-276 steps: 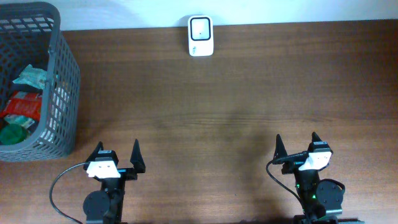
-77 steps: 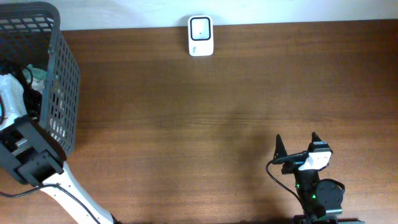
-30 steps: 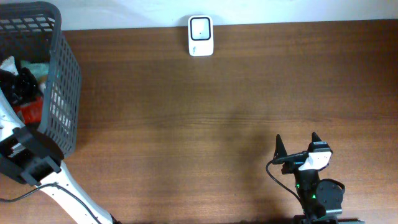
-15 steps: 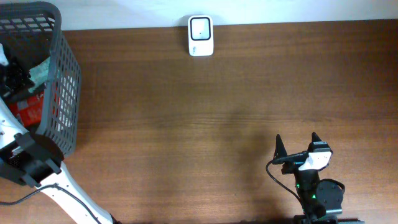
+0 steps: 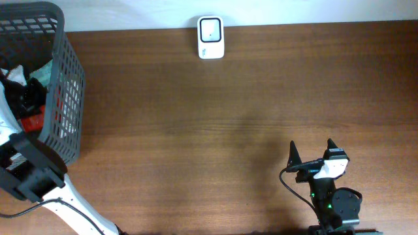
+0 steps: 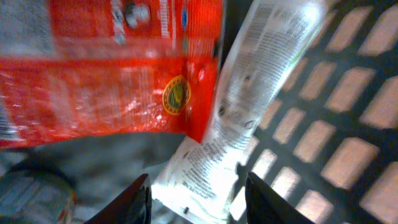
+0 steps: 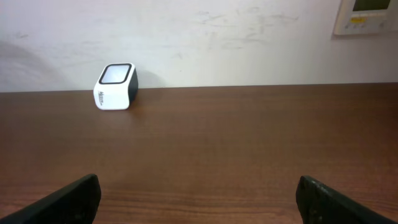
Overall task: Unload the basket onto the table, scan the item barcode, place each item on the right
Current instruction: 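Grasp the white tube with the left gripper inside the basket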
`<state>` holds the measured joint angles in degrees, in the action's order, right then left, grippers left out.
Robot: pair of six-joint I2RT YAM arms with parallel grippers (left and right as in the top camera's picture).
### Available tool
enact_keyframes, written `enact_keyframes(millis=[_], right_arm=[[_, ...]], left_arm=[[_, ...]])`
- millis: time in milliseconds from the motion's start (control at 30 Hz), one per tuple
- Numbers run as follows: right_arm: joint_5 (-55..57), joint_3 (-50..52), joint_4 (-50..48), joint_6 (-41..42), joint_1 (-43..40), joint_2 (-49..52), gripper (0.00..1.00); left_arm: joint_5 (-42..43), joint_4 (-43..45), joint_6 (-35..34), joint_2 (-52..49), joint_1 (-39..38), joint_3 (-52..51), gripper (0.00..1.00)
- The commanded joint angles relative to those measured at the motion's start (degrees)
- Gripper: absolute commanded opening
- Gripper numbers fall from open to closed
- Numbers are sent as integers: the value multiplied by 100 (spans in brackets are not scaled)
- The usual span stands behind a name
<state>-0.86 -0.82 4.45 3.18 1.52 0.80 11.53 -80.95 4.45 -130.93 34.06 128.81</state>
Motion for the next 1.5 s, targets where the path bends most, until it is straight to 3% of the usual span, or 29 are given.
enact_keyframes(millis=[0, 233, 367, 400, 433, 467, 567, 633, 833, 933, 1000, 1167, 1467], right_arm=[[52, 50, 4, 22, -26, -39, 99], [50, 50, 4, 22, -26, -39, 98], [50, 50, 4, 22, -26, -39, 98], [50, 50, 4, 22, -26, -39, 98], [50, 50, 4, 22, -26, -39, 98], [50, 50, 4, 22, -26, -39, 99], [50, 50, 4, 22, -26, -39, 99], [50, 50, 4, 22, -26, -39, 99], [50, 50, 4, 22, -26, -39, 99], [50, 50, 4, 22, -26, -39, 98], [50, 50, 4, 22, -26, -39, 98], [50, 50, 4, 22, -26, -39, 99], [50, 50, 4, 22, -26, -39, 98]], left_arm=[[439, 564, 697, 44, 20, -898, 48], [734, 1519, 901, 44, -164, -1600, 53], [713, 1733, 898, 44, -258, -1818, 40], [688, 1773, 896, 44, -267, -1891, 34], [577, 1777, 896, 44, -267, -1904, 9], [516, 1781, 892, 48, -251, -1888, 0], [529, 1611, 55, 136, -81, -1436, 0], [1134, 1126, -13, 354, 68, -501, 0], [2197, 804, -120, 1126, 142, 1073, 0], [2138, 841, -251, 1523, 149, 1410, 0], [1296, 796, -254, 1659, 149, 1423, 0], [94, 678, -254, 1631, 153, 879, 0], [61, 1751, -249, 1335, 153, -1891, 0]])
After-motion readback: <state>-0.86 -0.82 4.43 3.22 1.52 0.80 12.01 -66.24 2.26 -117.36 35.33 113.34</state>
